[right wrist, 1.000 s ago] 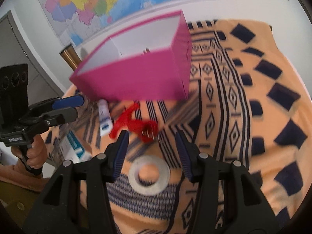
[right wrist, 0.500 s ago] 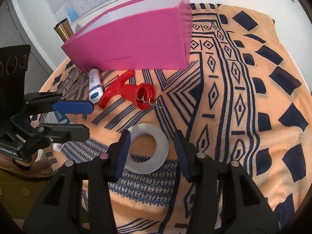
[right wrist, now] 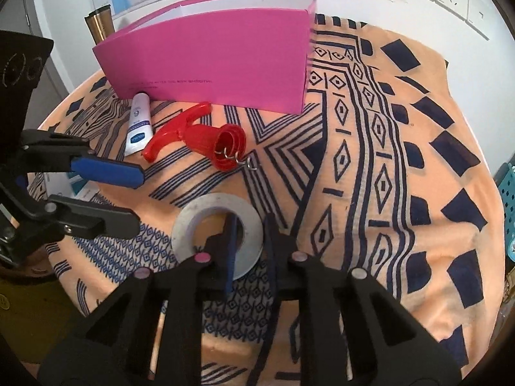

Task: Organize rigid objects
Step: 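Move the right gripper to the white tape roll and grasp its rim, then lift the tape roll into the pink box and open the right gripper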

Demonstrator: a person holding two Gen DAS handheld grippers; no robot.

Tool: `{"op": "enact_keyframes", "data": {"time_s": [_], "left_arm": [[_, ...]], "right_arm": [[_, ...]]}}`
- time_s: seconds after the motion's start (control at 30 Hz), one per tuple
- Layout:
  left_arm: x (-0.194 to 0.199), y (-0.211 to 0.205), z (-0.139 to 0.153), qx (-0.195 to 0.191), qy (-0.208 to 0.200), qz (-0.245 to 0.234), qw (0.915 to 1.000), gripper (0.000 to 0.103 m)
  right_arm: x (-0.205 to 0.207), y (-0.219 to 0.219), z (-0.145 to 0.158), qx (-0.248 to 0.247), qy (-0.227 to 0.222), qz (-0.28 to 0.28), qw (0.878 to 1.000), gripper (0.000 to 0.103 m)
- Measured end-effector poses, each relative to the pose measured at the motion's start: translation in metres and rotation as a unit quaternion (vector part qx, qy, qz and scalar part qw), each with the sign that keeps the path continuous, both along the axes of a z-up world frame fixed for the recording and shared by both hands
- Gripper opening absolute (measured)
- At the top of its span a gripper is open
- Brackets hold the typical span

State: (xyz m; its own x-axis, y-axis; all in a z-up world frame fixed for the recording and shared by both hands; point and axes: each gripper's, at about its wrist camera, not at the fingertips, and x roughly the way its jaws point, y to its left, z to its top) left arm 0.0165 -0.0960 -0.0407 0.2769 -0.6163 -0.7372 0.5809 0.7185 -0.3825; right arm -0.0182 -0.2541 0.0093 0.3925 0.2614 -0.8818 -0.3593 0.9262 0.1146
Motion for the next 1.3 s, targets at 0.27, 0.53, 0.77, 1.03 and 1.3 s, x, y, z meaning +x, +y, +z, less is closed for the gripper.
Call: {"op": "enact_keyframes", "data": {"time_s": [0.27, 0.53, 0.77, 1.03, 1.3], "left_arm": [[0.0, -0.003, 0.004, -0.016, 0.004, -0.008, 0.9998, 0.047], [0.002, -0.003, 0.018, -0.03, -0.013, -0.005, 0.9994, 0.045], [0.012, 0.002, 0.037, -0.034, -0.042, 0.013, 0.9984, 0.04], [0.027, 0.01, 0.053, -0.029, -0.071, 0.035, 0.9964, 0.037], [0.034, 0.012, 0.063, -0.025, -0.086, 0.045, 0.9949, 0.037]], "right_arm": [[-0.003, -0.004, 0.015, 0.042, -0.008, -0.013, 0.999, 0.018], [0.004, 0.005, 0.034, 0.066, -0.031, -0.006, 0.997, 0.018], [0.017, 0.015, 0.052, 0.084, -0.056, 0.004, 0.995, 0.018], [0.037, 0.022, 0.069, 0.087, -0.083, 0.018, 0.993, 0.018], [0.052, 0.024, 0.077, 0.092, -0.094, 0.024, 0.991, 0.018]]}}
